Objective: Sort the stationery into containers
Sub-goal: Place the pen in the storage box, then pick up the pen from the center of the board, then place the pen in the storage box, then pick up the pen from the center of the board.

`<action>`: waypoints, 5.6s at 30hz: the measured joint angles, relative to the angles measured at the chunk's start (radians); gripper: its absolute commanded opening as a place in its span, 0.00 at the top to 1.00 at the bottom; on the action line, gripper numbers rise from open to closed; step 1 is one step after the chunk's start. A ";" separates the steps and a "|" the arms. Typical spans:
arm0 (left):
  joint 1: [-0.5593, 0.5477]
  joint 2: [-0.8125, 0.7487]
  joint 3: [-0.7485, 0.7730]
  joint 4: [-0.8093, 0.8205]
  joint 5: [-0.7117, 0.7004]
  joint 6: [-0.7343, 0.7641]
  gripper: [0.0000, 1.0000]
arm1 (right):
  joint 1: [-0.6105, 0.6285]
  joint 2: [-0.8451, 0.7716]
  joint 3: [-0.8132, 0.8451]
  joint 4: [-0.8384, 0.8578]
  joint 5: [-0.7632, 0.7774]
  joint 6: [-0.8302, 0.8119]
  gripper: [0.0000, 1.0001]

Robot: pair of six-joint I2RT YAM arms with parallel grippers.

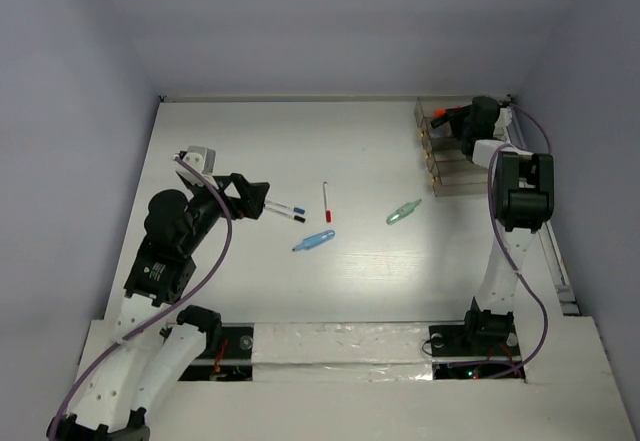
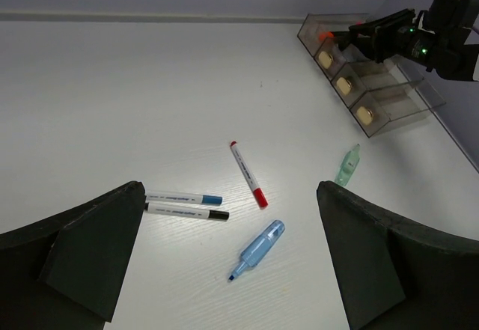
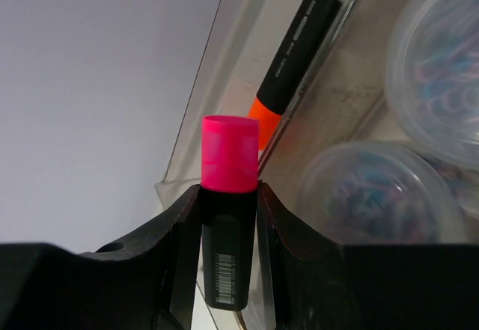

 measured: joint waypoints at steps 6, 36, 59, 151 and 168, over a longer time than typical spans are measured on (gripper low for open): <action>0.015 0.011 0.000 0.000 0.001 0.000 0.01 | -0.012 0.020 0.011 0.060 -0.008 0.080 0.91; 0.048 0.039 0.000 0.000 0.017 0.000 0.01 | -0.019 0.138 0.220 0.031 0.074 0.128 0.16; 0.049 0.006 0.000 0.006 0.002 -0.006 0.01 | 0.524 -0.564 -0.377 -0.034 -0.233 -0.520 0.97; 0.039 -0.035 -0.001 0.006 0.005 -0.012 0.01 | -0.091 -0.335 -0.375 -0.055 0.106 0.147 0.56; 0.039 -0.035 -0.001 0.006 -0.008 -0.011 0.01 | 0.087 -0.436 -0.357 0.077 -0.317 -0.271 0.96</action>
